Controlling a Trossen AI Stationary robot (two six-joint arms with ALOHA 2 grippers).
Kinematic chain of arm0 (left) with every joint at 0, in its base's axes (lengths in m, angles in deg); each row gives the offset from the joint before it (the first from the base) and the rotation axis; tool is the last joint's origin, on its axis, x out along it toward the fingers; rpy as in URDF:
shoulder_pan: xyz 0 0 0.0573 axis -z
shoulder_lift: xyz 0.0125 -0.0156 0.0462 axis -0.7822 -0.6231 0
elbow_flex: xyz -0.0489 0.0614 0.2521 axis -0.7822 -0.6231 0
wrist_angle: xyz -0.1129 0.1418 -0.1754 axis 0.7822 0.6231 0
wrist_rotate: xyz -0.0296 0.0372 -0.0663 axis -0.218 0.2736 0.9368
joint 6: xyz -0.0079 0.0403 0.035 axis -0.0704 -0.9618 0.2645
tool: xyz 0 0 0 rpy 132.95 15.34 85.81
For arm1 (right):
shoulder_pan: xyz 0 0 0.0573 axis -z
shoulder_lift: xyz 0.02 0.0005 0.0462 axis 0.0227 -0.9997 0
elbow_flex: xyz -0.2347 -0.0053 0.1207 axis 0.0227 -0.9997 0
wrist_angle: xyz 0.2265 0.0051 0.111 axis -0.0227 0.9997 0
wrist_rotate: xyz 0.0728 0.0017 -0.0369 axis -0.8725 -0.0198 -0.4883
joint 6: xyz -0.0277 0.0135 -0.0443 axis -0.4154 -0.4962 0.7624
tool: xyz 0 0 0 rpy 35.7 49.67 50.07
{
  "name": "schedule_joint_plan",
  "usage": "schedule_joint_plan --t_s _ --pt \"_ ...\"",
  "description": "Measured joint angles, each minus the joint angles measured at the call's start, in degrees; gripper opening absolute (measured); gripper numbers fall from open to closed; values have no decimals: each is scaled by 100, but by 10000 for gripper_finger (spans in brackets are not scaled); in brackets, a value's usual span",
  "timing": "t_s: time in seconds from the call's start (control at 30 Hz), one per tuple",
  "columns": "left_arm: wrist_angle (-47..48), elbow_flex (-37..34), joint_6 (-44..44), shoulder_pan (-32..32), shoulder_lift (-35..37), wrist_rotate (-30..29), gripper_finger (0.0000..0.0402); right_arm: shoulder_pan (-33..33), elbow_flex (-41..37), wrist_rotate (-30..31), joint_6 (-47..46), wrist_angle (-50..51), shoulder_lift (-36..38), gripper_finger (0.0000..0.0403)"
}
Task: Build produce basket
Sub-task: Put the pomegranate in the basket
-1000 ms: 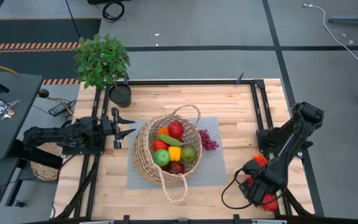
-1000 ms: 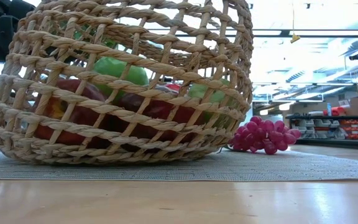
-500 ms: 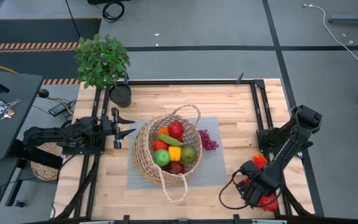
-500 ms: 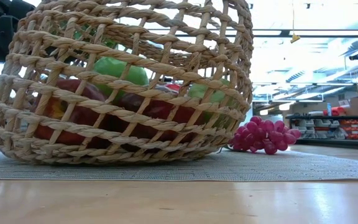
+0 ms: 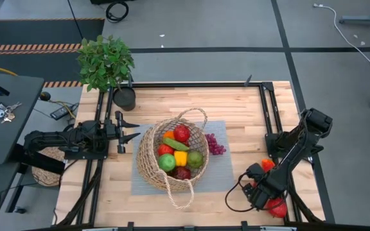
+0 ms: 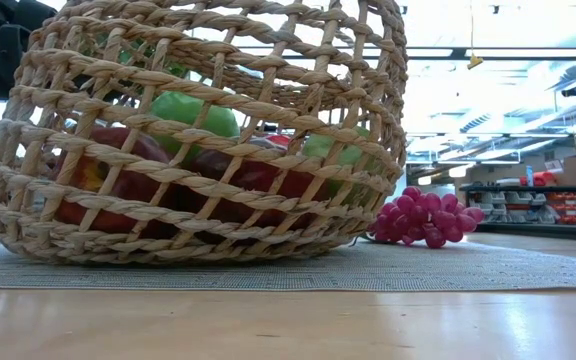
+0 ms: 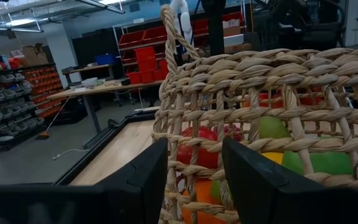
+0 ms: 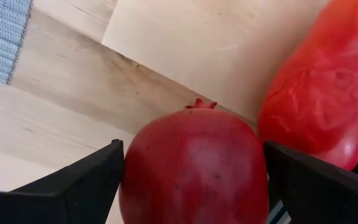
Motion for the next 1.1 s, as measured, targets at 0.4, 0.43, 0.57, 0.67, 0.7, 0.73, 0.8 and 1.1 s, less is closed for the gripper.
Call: schedule_joint_plan --t_s 0.4,0.43,0.57,0.67,0.7,0.73,0.8,1.1 --pt "2 2 -1 2 0 0 160 80 -5 -62 517 57 0 351" --pt "1 0 -2 2 0 -1 160 109 -5 -64 592 64 0 350" --pt "0 2 0 0 0 -2 160 262 97 128 983 186 0 349" --pt "2 1 -1 1 0 -2 160 426 300 360 1299 476 0 349" --pt "2 1 -1 1 0 -1 160 489 374 424 1420 589 0 348" --pt "2 2 -2 0 0 -1 160 555 452 494 1545 695 0 348" --pt "0 1 -2 0 0 -2 160 706 617 628 1837 890 0 348" --pt "0 0 -2 0 0 -2 160 1570 1676 1809 3775 1211 1 348"
